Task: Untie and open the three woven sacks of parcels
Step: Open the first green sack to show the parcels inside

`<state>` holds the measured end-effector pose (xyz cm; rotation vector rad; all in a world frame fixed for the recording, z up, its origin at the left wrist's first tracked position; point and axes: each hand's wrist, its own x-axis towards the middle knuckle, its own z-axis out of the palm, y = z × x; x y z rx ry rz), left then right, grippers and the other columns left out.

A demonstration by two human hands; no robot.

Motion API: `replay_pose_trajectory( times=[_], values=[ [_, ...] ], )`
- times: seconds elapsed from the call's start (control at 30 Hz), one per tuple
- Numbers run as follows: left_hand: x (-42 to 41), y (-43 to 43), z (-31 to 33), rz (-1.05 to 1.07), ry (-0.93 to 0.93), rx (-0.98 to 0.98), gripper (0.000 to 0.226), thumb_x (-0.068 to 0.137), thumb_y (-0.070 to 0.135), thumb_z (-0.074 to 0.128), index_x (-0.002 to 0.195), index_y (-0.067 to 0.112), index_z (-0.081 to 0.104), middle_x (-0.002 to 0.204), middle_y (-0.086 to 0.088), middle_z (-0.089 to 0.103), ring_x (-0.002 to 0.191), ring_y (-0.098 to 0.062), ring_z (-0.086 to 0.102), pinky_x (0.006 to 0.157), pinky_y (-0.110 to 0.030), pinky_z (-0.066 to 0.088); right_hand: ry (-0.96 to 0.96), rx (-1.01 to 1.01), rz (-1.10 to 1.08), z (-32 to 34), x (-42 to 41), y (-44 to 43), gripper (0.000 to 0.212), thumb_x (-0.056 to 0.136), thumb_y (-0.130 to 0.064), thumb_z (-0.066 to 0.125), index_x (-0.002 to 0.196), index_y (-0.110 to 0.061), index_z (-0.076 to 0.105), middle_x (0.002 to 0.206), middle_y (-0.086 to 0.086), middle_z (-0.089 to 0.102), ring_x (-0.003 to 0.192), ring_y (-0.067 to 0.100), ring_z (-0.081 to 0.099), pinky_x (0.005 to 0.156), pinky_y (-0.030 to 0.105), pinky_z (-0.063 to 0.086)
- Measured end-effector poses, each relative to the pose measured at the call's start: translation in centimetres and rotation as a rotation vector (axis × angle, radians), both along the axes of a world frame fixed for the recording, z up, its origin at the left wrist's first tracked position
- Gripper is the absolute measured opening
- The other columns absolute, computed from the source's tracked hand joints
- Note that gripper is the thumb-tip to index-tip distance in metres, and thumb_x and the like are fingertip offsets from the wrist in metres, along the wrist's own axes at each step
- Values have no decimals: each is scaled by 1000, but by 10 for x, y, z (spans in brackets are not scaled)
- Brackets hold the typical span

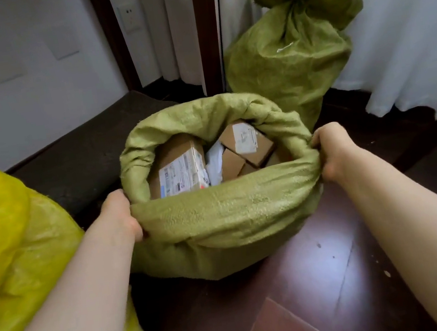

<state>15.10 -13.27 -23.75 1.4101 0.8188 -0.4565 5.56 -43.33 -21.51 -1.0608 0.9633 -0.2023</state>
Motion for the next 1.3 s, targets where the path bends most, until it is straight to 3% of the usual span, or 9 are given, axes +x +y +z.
replay_pose_trajectory(
  times=[0.2,0.37,0.57,0.67,0.73,0.8,0.93,1.13,1.3],
  values=[
    [-4,-20,13,-290,-545,1006,60,85,9,54,142,11,34,143,-17,37,132,-35,34,110,-45,31,337,-736,232,4,3,-1,60,83,-50,39,125,-10,53,121,9,57,110,33,54,92,38,44],
    [-3,-99,43,-753,-1309,994,61,92,24,49,147,15,26,155,-4,25,145,-21,14,118,-35,8,-37,-988,288,-9,4,6,31,85,-43,61,102,-19,68,98,2,69,95,22,63,87,38,50],
    [27,-178,23,-1430,-1263,1208,79,87,65,29,150,27,1,159,0,4,146,-19,-7,115,-48,-12,-169,-266,128,-23,1,-25,24,90,-28,61,81,-7,69,77,11,72,69,23,70,71,36,57],
    [43,-196,24,-1523,-1229,1139,56,92,58,29,138,29,42,137,0,51,138,-19,32,115,-47,-6,-129,-73,139,-33,-2,-38,36,86,-36,63,97,-2,70,91,17,73,83,31,71,80,45,57],
    [49,-209,28,-1502,-1139,947,41,95,50,36,94,23,66,93,0,67,107,-21,57,106,-38,26,-88,-37,131,-37,-1,-46,43,83,-41,66,100,-2,69,94,18,72,85,33,70,82,50,55],
    [56,-223,33,-1412,-1017,838,45,94,46,45,72,12,64,68,-3,55,79,-23,54,70,-29,39,4,-266,117,-36,4,-51,46,83,-42,65,104,-1,68,100,19,71,91,34,68,83,49,56],
    [67,-244,41,-1475,-622,916,40,90,40,57,99,2,67,89,-11,63,84,-26,60,72,-30,48,171,-1333,249,-8,10,-38,42,88,-47,56,126,-30,57,127,3,55,117,24,50,96,40,43],
    [73,-237,37,-1441,-153,693,22,87,24,62,83,3,62,62,-11,68,57,-23,66,60,-29,55,-39,-973,595,-17,29,-2,33,90,-40,56,123,-36,60,118,-8,67,110,11,60,97,36,47],
    [66,-204,41,-1330,-907,1068,47,85,54,55,112,17,66,113,-5,65,107,-24,58,88,-32,46,74,-979,494,-38,46,-6,31,97,-25,47,122,-33,61,126,-4,62,119,19,53,97,38,45]
  ],
)
